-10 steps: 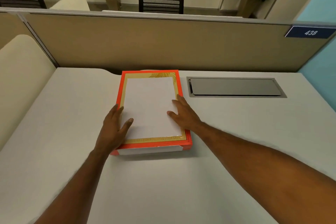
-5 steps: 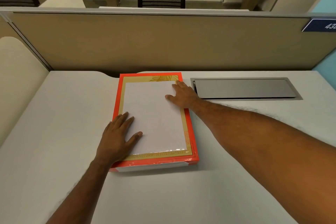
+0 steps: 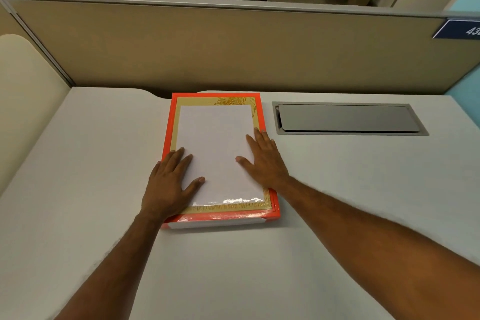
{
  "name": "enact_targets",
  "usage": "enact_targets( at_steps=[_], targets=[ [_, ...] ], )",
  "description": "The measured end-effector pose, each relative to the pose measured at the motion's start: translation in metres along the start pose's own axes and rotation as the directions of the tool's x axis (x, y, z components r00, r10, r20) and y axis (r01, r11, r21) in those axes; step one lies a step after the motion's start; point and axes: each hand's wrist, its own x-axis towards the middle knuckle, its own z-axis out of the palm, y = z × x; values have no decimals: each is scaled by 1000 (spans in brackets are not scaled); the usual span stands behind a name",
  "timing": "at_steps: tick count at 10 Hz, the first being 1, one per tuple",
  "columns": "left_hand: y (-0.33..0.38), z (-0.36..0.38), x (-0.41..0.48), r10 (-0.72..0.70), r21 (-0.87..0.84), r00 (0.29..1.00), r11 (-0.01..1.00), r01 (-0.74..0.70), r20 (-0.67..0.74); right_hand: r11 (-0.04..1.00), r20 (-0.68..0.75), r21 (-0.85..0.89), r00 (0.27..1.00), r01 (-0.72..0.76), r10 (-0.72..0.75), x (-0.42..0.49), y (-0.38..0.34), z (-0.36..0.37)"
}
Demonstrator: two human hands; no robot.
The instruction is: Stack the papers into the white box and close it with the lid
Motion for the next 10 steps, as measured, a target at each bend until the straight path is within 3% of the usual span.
enact_targets(
  at_steps=[5, 10],
  targets=[
    [-2, 6, 1, 1, 17, 1000, 1000, -1, -21, 998, -83, -17, 995, -58, 56, -35, -6, 17],
    [13, -11, 12, -42, 113, 990, 993, 27, 135, 992, 28, -121, 999, -31, 35, -46, 3, -26]
  ],
)
